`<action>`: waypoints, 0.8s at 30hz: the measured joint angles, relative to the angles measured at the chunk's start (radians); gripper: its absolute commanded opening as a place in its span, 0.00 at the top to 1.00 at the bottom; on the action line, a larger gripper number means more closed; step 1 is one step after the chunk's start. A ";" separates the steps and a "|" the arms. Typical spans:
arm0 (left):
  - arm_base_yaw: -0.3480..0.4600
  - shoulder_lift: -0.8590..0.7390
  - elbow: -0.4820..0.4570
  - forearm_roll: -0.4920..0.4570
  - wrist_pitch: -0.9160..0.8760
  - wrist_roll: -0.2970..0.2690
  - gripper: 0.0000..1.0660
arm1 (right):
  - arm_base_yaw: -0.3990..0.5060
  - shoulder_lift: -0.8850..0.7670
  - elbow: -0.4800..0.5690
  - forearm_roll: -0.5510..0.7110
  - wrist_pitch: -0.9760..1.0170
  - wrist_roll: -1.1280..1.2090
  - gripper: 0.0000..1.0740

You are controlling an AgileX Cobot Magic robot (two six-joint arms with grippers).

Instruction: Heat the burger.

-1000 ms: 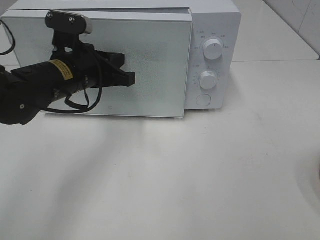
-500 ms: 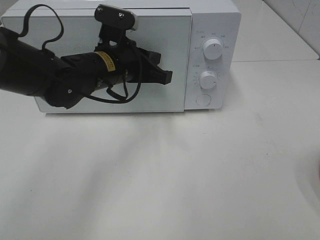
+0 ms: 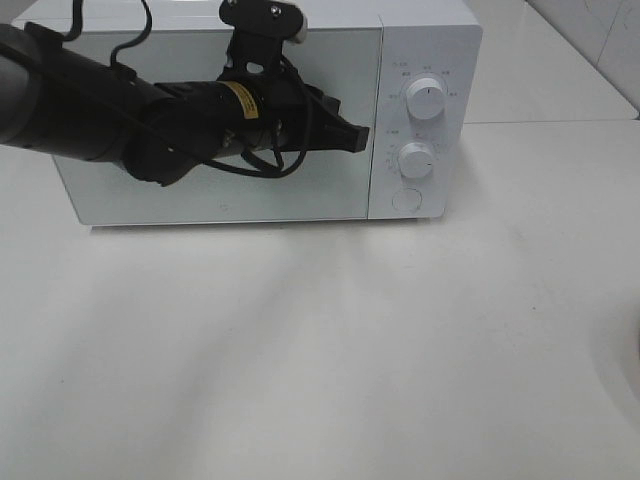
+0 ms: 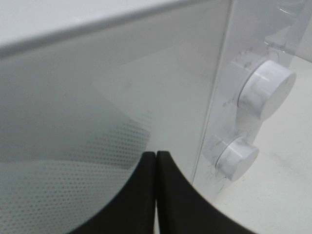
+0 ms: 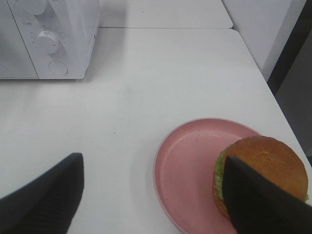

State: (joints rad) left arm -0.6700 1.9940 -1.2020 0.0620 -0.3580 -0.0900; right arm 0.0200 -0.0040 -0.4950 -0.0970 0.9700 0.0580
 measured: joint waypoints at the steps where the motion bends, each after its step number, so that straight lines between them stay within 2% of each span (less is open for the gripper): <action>1: 0.000 0.000 0.000 0.000 0.000 0.000 1.00 | 0.000 0.000 0.000 0.000 0.000 0.000 0.30; 9: -0.077 -0.135 0.078 -0.024 0.111 0.000 1.00 | 0.000 0.000 0.000 0.000 0.000 0.000 0.30; 10: -0.095 -0.163 0.101 -0.024 0.139 0.000 0.88 | 0.000 0.000 0.000 0.000 0.000 0.000 0.30; 11: -0.095 -0.163 0.101 -0.024 0.139 0.000 0.88 | 0.000 0.000 0.000 0.000 0.000 0.000 0.30; 12: -0.109 -0.191 0.120 -0.024 0.178 0.000 0.63 | 0.000 0.000 0.000 0.000 0.000 0.000 0.30; 13: -0.109 -0.191 0.120 -0.024 0.178 0.000 0.63 | 0.000 0.000 0.000 0.000 0.000 0.000 0.30; 14: -0.115 -0.205 0.124 -0.022 0.202 0.000 0.45 | 0.000 0.000 0.000 0.000 0.000 0.000 0.30; 15: -0.124 -0.228 0.129 -0.022 0.269 0.000 0.14 | 0.000 0.000 0.000 0.000 0.000 0.000 0.30; 16: -0.124 -0.228 0.129 -0.022 0.269 0.000 0.14 | 0.000 0.000 0.000 0.000 0.000 0.000 0.30; 17: -0.126 -0.248 0.129 -0.022 0.336 -0.001 0.06 | 0.000 0.000 0.000 0.000 0.000 0.000 0.30; 19: -0.126 -0.258 0.129 -0.024 0.367 -0.005 0.07 | 0.000 0.000 0.000 0.000 0.000 0.000 0.30; 23: -0.128 -0.315 0.129 -0.027 0.619 -0.011 0.08 | 0.000 0.000 0.000 0.000 0.000 0.000 0.30; 24: -0.128 -0.315 0.129 -0.027 0.619 -0.011 0.08 | 0.000 0.000 0.000 0.000 0.000 0.000 0.30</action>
State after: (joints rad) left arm -0.7980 1.6790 -1.0730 0.0350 0.2610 -0.1010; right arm 0.0200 -0.0040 -0.4950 -0.0970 0.9700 0.0580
